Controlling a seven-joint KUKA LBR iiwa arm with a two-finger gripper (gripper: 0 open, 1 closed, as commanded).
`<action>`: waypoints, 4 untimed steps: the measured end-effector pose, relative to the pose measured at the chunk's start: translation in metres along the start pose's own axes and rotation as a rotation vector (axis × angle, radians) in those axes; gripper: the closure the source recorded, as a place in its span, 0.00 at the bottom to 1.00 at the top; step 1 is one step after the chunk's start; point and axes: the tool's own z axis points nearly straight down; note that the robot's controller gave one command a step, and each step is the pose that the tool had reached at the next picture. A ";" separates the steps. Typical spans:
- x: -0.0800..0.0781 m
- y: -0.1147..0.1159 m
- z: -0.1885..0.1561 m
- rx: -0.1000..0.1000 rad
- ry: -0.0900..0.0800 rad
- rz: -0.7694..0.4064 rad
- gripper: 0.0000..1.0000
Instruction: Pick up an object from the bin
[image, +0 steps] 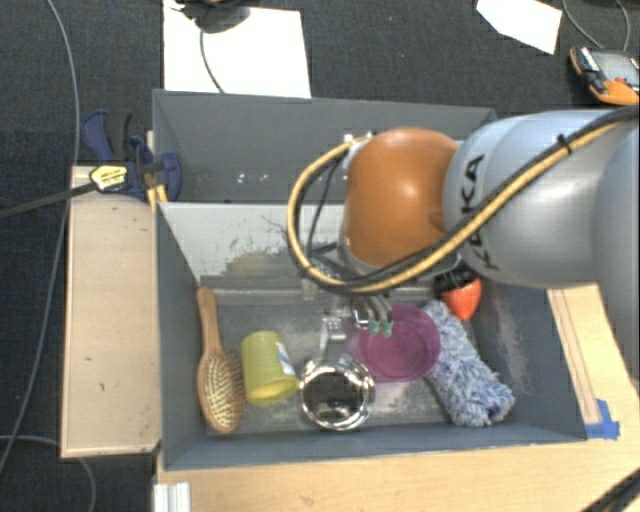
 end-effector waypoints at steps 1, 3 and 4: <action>-0.002 -0.001 -0.004 -0.001 -0.007 0.006 0.00; 0.044 -0.082 0.111 -0.002 -0.023 -0.356 0.00; 0.040 -0.079 0.112 -0.002 -0.011 -0.177 0.00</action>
Offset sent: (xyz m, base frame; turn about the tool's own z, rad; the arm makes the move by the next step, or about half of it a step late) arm -0.0394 -0.0771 -0.1116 -0.1565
